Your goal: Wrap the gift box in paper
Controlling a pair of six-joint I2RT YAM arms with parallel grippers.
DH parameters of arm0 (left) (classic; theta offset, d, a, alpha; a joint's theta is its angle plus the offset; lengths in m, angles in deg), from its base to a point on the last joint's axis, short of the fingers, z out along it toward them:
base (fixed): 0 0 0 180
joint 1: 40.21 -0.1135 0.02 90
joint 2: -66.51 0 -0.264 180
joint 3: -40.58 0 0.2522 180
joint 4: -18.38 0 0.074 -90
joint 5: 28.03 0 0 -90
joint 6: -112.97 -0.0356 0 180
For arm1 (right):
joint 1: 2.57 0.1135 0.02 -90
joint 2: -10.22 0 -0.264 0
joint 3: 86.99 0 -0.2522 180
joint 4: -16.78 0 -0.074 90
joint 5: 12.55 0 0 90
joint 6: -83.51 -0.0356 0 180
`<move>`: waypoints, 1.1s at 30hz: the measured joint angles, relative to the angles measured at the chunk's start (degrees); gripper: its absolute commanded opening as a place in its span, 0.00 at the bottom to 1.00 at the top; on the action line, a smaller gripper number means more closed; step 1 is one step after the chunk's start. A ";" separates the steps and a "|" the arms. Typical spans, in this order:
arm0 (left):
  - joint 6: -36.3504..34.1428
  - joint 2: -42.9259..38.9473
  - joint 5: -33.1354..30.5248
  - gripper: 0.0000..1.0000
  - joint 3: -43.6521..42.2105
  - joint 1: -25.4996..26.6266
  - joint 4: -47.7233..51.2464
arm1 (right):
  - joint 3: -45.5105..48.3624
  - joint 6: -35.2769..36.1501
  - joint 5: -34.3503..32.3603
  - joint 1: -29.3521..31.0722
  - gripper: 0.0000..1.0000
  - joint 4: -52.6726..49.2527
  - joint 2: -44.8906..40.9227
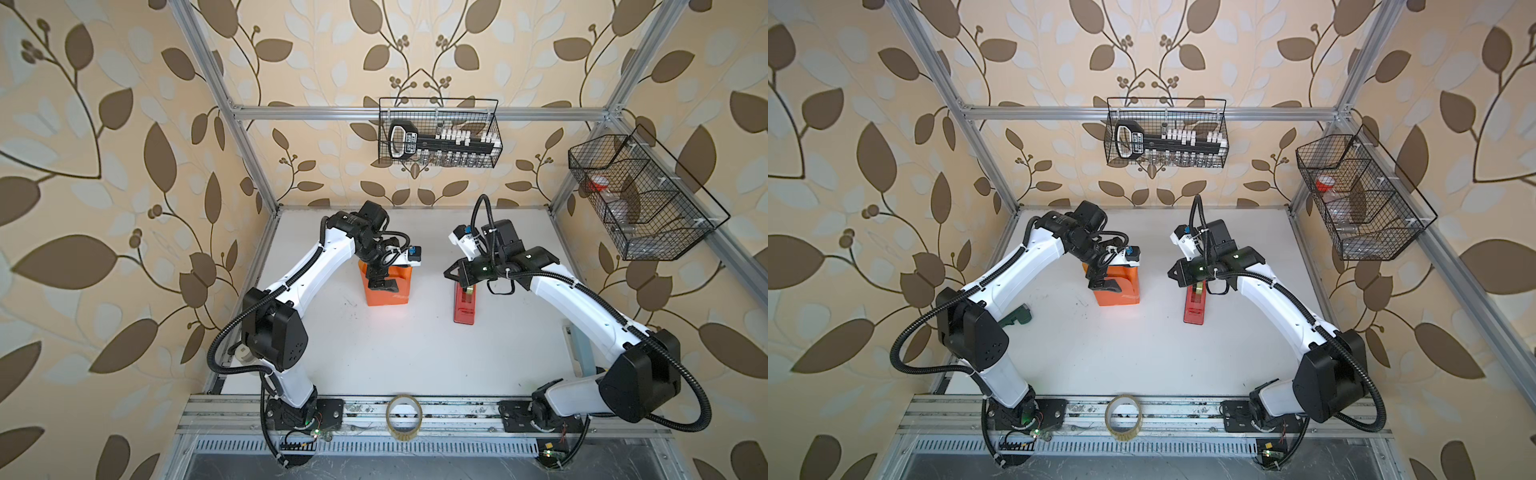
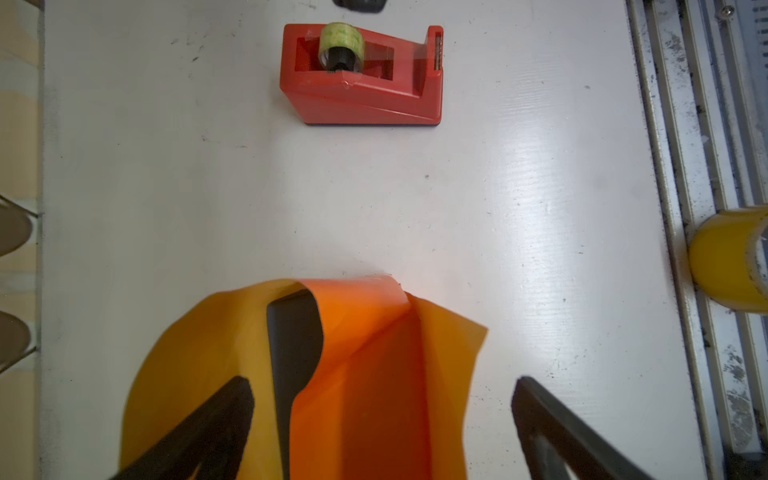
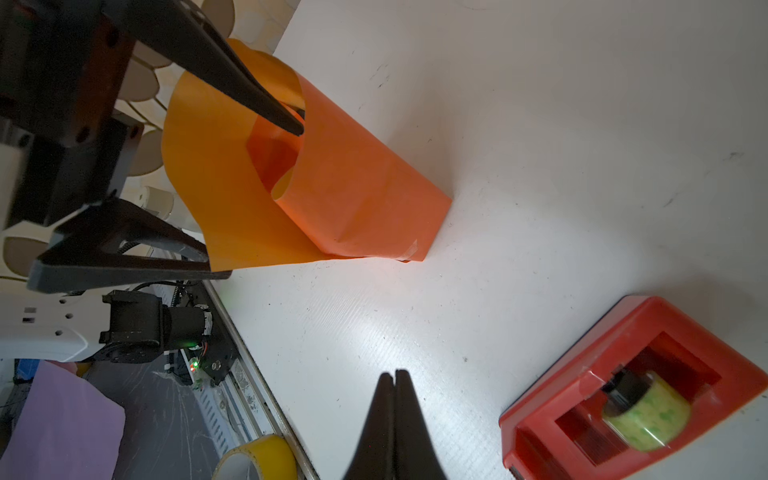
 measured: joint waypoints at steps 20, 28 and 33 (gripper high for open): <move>-1.75 1.22 3.23 0.70 -2.84 0.74 0.39 | 2.08 -0.02 0.02 1.55 0.00 1.81 0.94; -2.75 1.16 2.49 0.54 -2.84 0.74 1.73 | 2.08 -0.79 0.02 3.21 0.00 3.15 2.93; -2.82 0.55 1.92 0.48 -2.84 0.76 2.27 | 2.08 -1.92 0.02 4.13 0.00 4.37 4.09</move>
